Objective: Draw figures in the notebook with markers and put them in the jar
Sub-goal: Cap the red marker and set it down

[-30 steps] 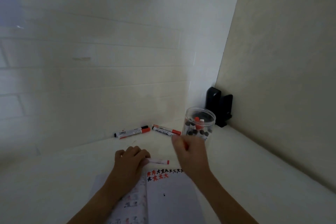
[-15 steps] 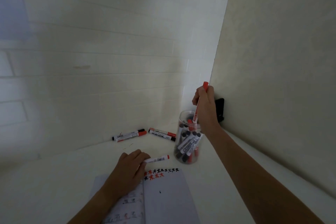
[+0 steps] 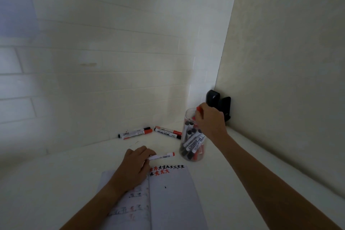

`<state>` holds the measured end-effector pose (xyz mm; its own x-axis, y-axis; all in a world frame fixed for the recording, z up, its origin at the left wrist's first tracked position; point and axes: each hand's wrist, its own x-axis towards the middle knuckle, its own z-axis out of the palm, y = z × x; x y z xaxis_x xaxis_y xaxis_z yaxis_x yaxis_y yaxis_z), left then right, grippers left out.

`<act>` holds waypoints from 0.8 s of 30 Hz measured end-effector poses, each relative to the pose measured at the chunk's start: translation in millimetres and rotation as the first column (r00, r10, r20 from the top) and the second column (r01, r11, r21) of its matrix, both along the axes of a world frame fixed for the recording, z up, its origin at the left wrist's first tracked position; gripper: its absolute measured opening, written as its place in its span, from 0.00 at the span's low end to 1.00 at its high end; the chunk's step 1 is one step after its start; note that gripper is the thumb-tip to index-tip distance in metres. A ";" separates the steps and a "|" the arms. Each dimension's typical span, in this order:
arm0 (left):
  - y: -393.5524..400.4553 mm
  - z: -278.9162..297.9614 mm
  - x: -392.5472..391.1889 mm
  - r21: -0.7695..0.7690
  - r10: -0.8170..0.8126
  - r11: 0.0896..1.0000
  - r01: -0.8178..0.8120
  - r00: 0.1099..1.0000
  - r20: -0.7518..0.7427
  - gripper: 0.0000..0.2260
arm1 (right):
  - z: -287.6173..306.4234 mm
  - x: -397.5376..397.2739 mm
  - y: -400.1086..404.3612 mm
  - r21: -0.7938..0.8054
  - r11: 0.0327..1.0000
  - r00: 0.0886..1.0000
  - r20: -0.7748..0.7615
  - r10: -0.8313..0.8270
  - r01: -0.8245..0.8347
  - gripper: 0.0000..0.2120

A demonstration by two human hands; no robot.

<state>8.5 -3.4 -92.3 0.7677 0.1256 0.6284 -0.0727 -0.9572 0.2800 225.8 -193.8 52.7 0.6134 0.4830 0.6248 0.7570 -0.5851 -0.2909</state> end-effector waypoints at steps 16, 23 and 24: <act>-0.1 0.1 -0.1 -0.057 -0.139 0.989 0.138 0.990 -0.005 0.13 | -90.8 -82.7 11.8 -0.324 0.887 0.826 0.356 0.436 -0.329 0.11; -1.3 0.9 -0.9 -0.111 -0.073 0.991 0.076 0.997 0.032 0.11 | -154.6 -91.3 29.0 -0.229 0.928 0.892 0.285 0.352 -0.293 0.08; 0.5 0.0 0.5 -0.052 -0.034 0.998 0.037 0.998 0.059 0.12 | -155.5 -91.2 28.6 -0.201 0.945 0.899 0.307 0.312 -0.260 0.09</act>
<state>8.9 -2.9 -92.3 0.7344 0.1331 0.6656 -0.1240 -0.9378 0.3244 134.6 -165.2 -102.7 0.2053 0.7106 0.6730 0.9351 -0.3454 0.0794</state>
